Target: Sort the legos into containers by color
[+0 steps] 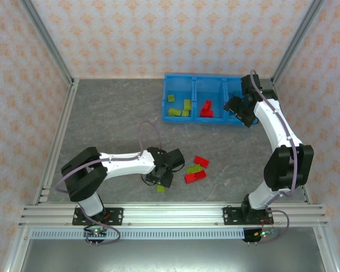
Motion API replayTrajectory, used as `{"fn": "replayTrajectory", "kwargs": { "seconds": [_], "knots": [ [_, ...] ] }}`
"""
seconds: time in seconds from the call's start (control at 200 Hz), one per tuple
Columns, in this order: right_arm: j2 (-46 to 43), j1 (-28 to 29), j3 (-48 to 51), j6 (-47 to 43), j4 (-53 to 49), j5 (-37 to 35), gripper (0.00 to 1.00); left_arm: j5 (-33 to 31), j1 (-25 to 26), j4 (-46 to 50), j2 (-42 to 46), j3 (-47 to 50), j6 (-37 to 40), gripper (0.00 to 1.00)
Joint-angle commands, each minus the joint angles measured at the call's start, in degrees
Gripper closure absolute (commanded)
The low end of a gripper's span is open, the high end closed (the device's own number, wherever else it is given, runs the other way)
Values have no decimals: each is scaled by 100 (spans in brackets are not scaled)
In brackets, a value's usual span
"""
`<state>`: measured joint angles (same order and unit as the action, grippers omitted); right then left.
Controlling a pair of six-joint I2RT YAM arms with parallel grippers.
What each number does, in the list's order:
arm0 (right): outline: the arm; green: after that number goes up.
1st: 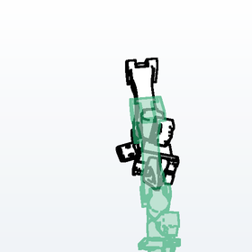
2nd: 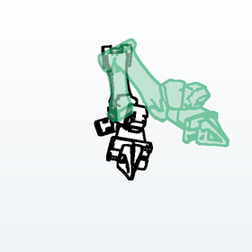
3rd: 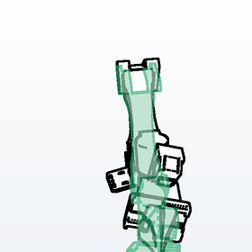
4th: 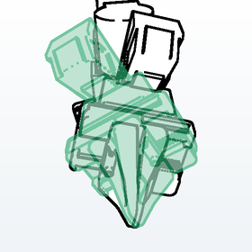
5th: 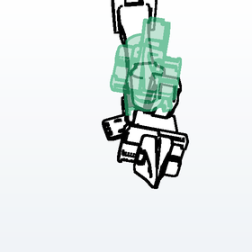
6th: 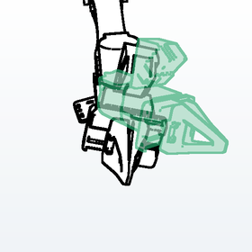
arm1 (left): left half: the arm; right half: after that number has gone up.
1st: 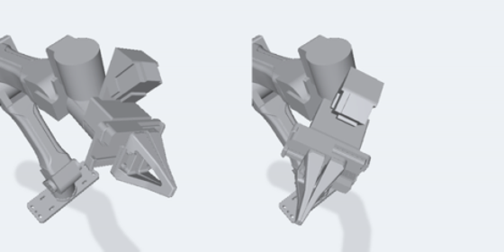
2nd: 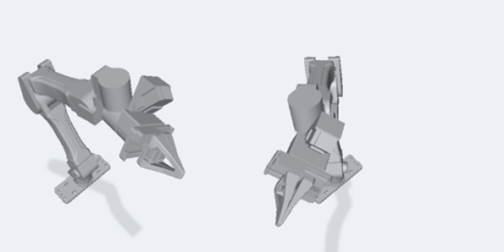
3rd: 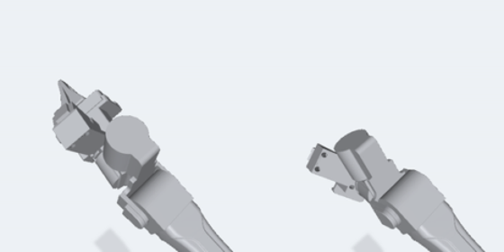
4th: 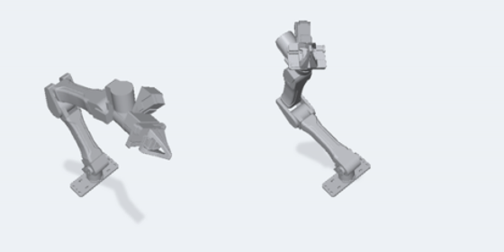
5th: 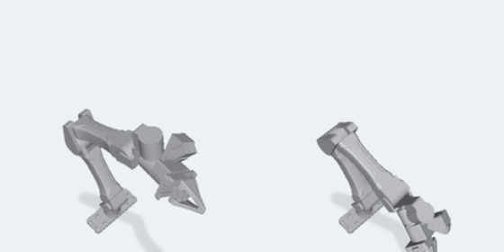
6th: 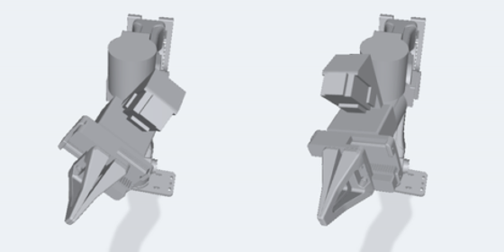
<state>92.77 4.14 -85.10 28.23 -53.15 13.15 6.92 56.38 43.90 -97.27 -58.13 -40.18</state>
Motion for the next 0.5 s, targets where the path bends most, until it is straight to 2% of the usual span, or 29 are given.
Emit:
{"fn": "replayTrajectory", "kwargs": {
  "seconds": [0.0,0.11,0.285,0.495],
  "knots": [
    [-40,8,-126,-83,-208,-86,16,233,-167,3,-131,-97,-3,48],
    [-127,8,-51,-81,-204,-137,16,481,-292,-144,-146,20,-6,57],
    [-275,46,-6,-223,-355,59,16,403,-311,-101,-68,2,-32,69],
    [-900,475,369,-433,-679,621,16,31,-596,-18,497,-586,131,73]
  ]
}}
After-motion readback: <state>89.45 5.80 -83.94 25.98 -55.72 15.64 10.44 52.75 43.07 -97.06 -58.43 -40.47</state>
